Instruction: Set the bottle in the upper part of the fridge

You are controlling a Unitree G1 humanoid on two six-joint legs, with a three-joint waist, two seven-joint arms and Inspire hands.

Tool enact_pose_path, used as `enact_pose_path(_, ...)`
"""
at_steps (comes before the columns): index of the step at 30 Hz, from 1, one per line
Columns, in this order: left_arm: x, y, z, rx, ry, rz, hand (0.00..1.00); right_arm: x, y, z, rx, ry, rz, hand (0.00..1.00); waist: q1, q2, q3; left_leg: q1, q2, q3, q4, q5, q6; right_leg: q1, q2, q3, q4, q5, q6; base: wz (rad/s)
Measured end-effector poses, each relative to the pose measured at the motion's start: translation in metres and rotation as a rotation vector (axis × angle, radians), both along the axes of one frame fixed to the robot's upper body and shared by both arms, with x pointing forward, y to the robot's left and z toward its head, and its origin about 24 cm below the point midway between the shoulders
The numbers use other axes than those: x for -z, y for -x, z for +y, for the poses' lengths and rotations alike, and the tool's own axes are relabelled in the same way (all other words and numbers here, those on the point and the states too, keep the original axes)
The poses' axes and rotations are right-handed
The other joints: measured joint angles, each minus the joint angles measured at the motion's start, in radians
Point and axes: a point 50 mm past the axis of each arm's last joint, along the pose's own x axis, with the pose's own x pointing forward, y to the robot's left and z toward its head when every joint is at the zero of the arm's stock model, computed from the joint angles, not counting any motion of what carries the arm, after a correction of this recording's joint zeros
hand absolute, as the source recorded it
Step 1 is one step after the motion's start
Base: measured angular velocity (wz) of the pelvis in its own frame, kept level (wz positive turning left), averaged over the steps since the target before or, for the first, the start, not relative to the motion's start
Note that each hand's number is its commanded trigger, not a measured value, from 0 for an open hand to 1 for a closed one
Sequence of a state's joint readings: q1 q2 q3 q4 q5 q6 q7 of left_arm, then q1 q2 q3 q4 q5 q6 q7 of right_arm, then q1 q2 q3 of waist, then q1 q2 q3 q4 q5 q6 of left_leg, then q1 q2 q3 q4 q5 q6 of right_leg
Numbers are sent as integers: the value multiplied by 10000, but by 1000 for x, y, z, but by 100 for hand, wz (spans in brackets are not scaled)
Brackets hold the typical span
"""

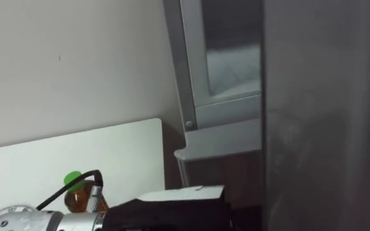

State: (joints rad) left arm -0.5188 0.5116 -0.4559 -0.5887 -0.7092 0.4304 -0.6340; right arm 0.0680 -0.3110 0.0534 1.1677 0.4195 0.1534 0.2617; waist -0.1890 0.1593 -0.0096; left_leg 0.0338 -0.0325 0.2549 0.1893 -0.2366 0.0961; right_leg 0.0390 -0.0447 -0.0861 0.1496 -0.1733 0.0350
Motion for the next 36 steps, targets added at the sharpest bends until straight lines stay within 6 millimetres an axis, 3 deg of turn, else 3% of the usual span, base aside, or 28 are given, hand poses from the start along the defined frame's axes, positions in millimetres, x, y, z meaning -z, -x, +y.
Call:
enact_pose_path(4, -2, 0, -5, 102, 26, -136, 0, 0, -1, -1, 2, 88, -35, 0, -281, -4, 29, 133, 46, 184, -5, 3, -4, 116, -7, 154, 1, -1, -1, -16)
enact_pose_path(12, -10, -3, -8, -324, -160, -1314, 0, -1, -1, -3, 70, 286, 10, 0, -392, -127, 115, 282, 108, 222, -216, -28, -68, 43, 146, 305, 23, 7, -23, -4)
enact_pose_path(21, -20, -3, -15, -567, -106, -2235, 0, -1, -1, -4, 111, 370, 5, 0, -489, -70, 73, 102, 133, 436, -231, -31, -73, -167, 133, 547, 16, 37, -43, -8)
enact_pose_path(27, -26, 0, -23, -445, 489, -2182, 0, -1, -1, -6, 145, 441, 111, 0, -541, 58, -16, 137, 143, 477, -15, -28, -77, -165, 128, 532, -1, 37, -43, -11)
enact_pose_path(36, -26, -1, -24, -548, 559, -2108, 0, -1, -2, -7, 156, 518, 141, 0, -566, 117, 31, 236, 194, 447, 7, -25, -82, -1, 142, 495, -29, 47, -68, -3)
